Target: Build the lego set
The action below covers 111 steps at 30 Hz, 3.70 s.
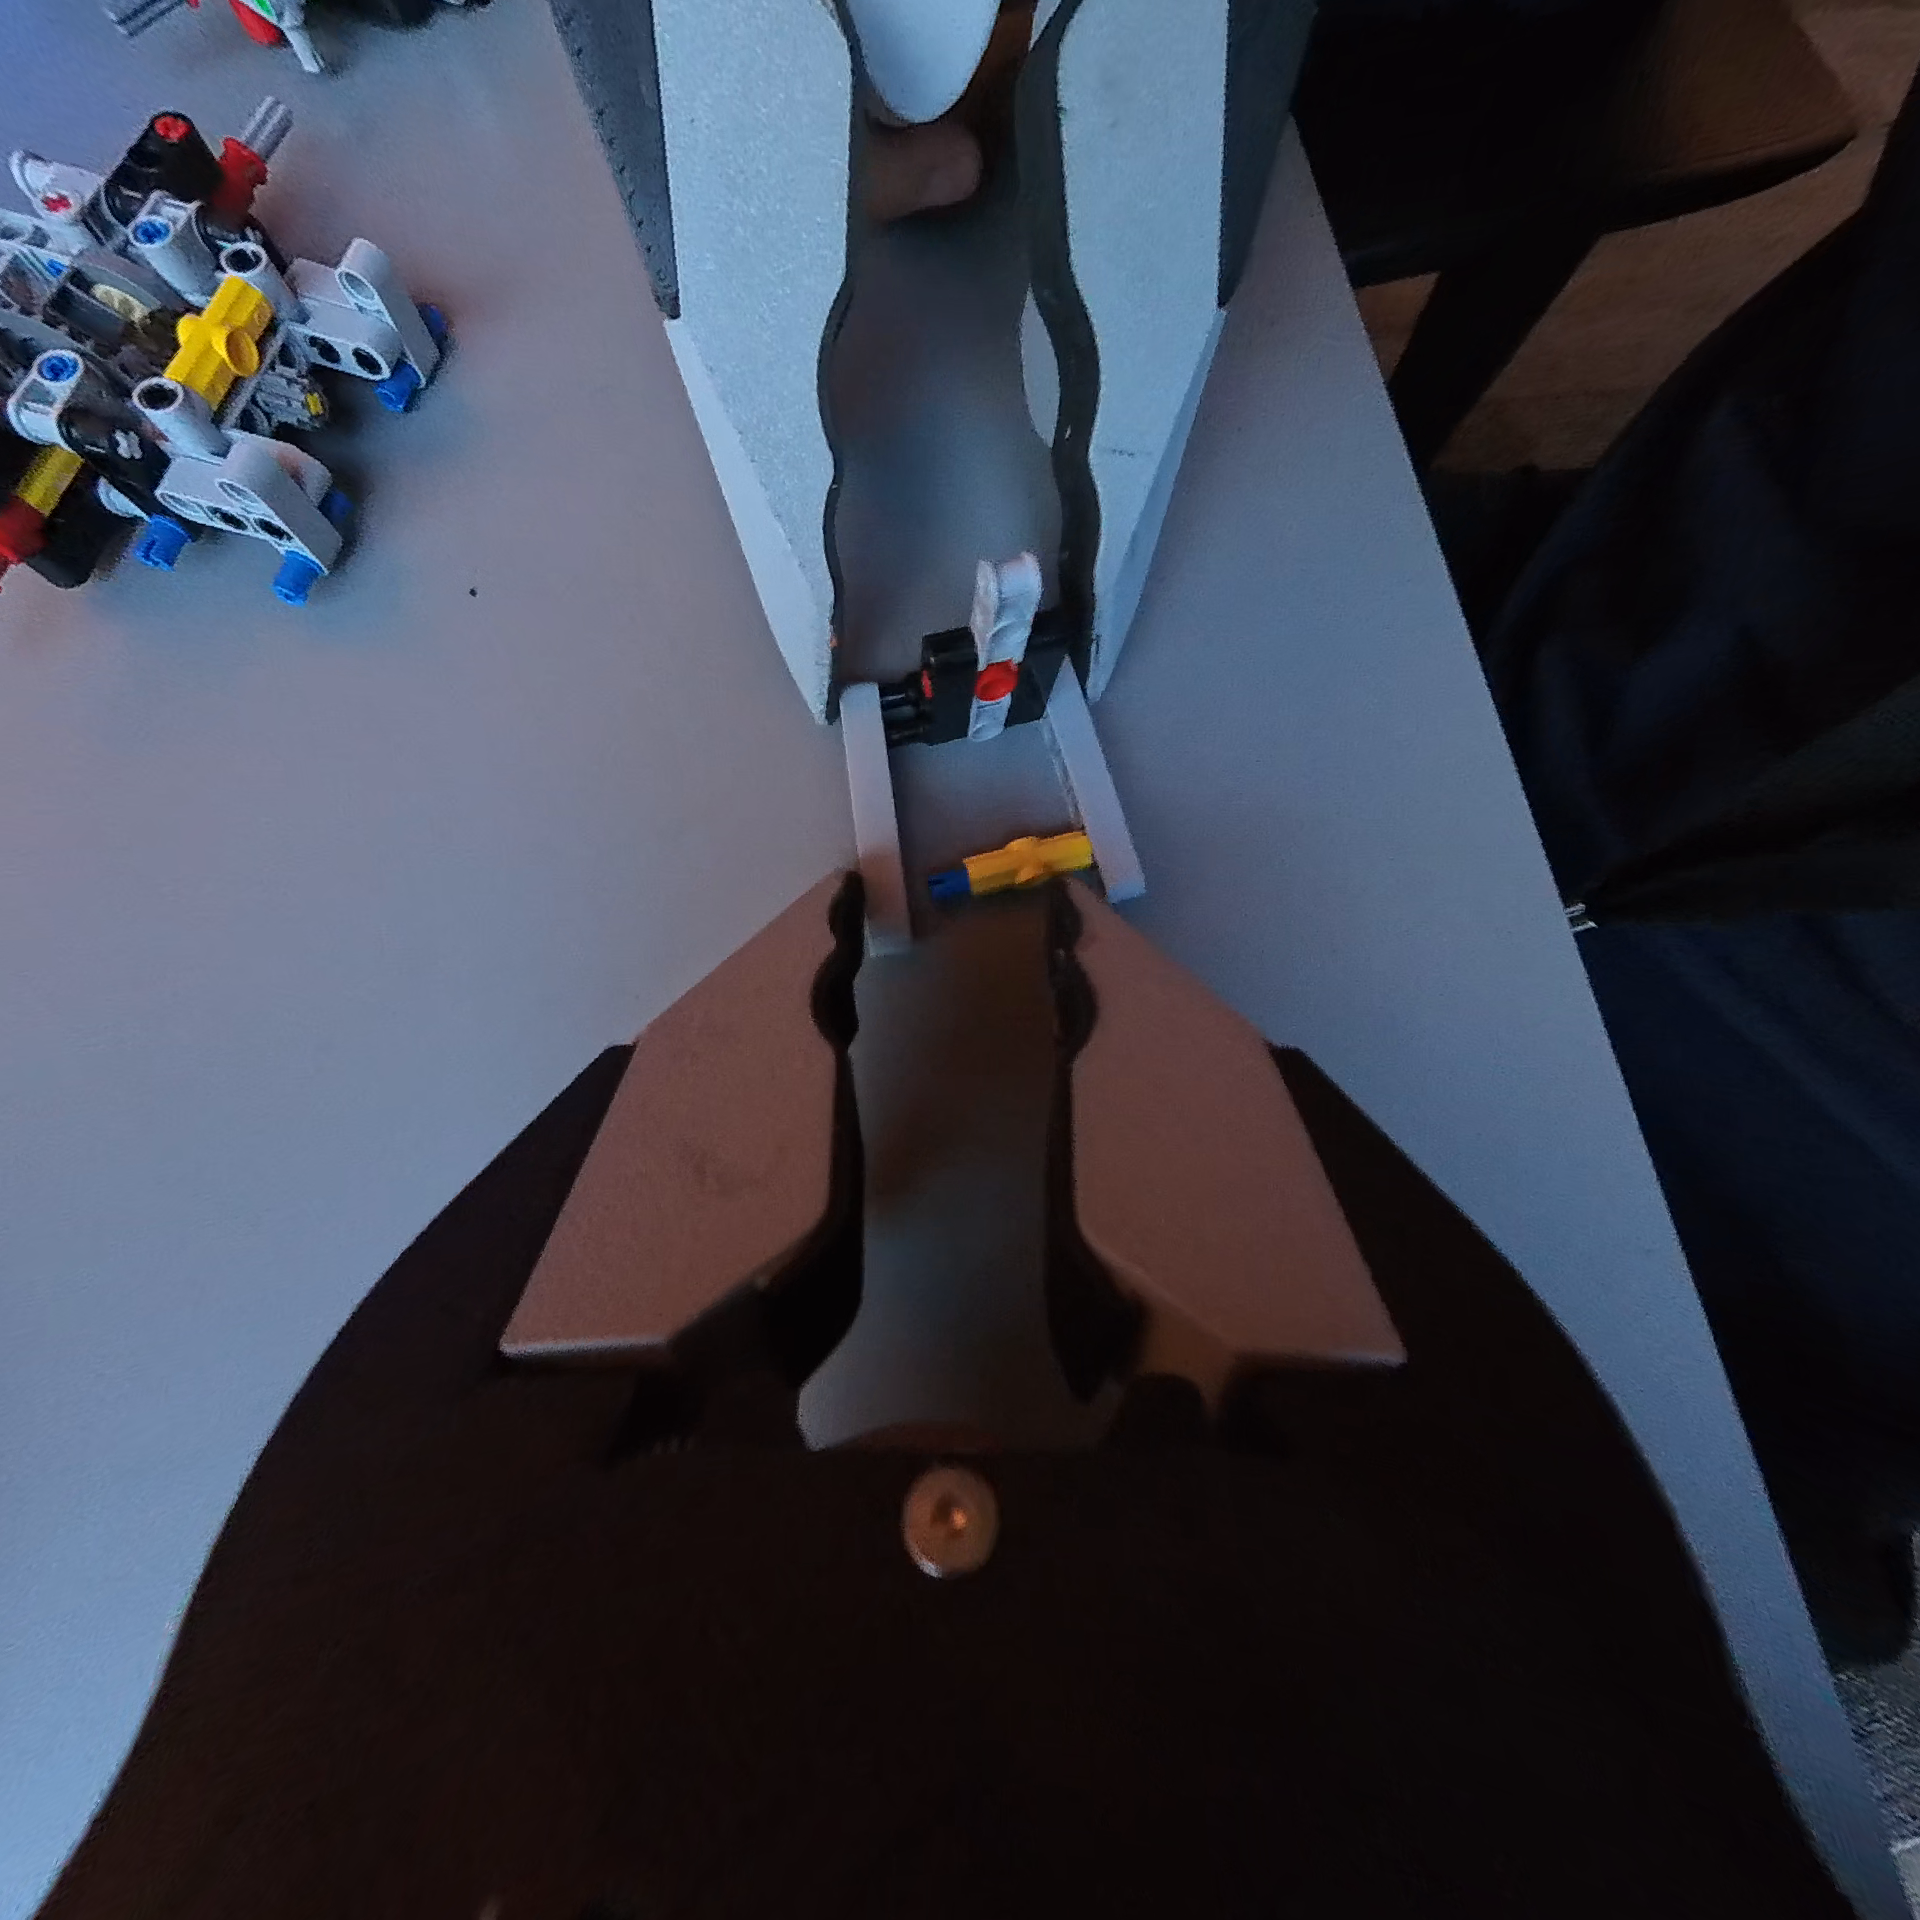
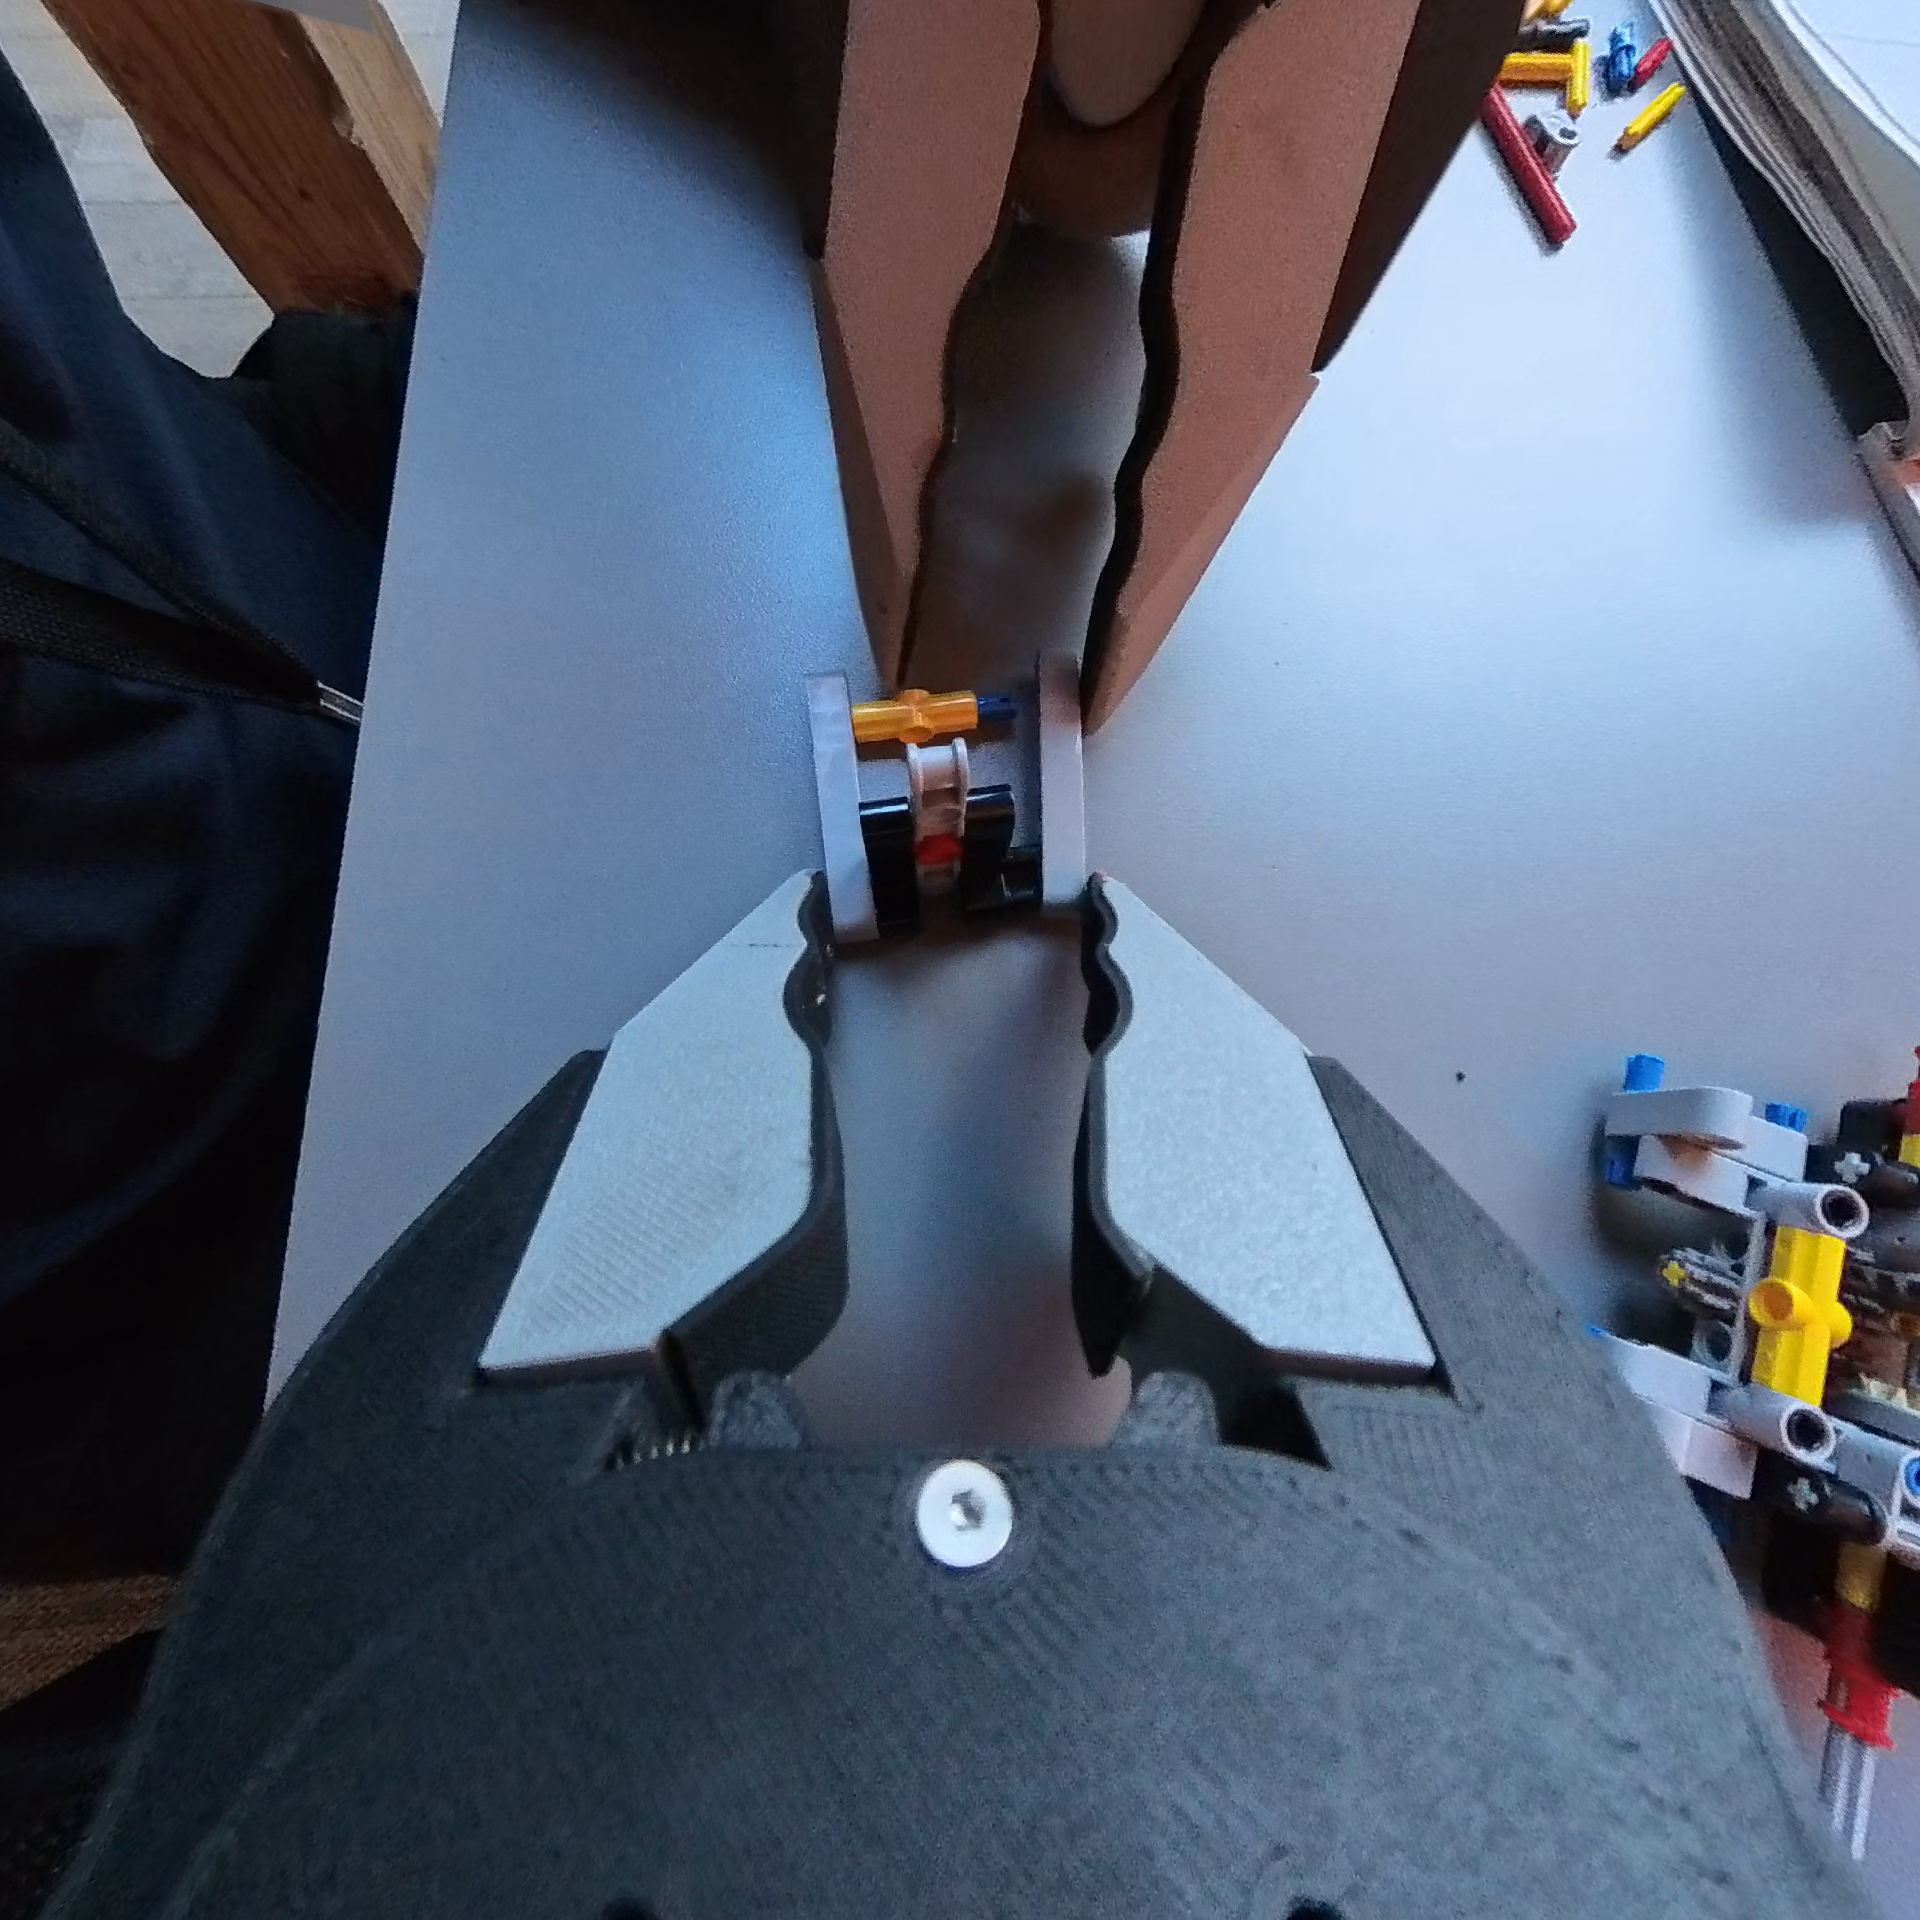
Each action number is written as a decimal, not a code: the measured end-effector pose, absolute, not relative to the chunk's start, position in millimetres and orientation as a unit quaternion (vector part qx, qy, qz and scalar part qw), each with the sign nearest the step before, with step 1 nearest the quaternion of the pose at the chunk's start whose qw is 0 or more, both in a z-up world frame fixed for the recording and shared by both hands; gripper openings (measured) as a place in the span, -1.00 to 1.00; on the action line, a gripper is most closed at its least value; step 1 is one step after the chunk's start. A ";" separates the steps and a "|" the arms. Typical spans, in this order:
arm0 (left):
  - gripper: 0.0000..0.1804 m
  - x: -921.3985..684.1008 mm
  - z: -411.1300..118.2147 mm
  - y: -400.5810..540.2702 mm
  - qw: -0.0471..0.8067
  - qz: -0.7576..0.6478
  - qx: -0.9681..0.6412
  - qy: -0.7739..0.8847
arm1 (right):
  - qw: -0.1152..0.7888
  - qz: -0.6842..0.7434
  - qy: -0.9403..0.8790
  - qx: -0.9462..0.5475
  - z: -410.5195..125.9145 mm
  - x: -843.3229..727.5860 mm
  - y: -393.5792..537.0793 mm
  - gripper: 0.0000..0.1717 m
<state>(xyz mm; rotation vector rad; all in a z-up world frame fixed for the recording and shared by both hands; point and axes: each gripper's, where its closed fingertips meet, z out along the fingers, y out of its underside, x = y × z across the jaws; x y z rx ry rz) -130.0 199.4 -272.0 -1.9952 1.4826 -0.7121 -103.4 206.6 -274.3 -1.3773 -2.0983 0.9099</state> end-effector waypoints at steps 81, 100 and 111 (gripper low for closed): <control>-0.43 -128.0 -273.6 194.9 0.290 -0.230 -0.762 0.532 | 0.223 0.344 -0.751 -0.517 -273.4 -105.5 211.7 -0.50; -0.47 -123.7 -273.9 200.7 0.325 -0.220 -0.773 0.499 | 0.245 0.327 -0.786 -0.463 -272.5 -127.9 199.7 -0.45; -0.48 -129.6 -273.9 201.7 0.333 -0.208 -0.786 0.478 | 0.222 0.341 -0.779 -0.477 -274.0 -130.5 203.1 -0.48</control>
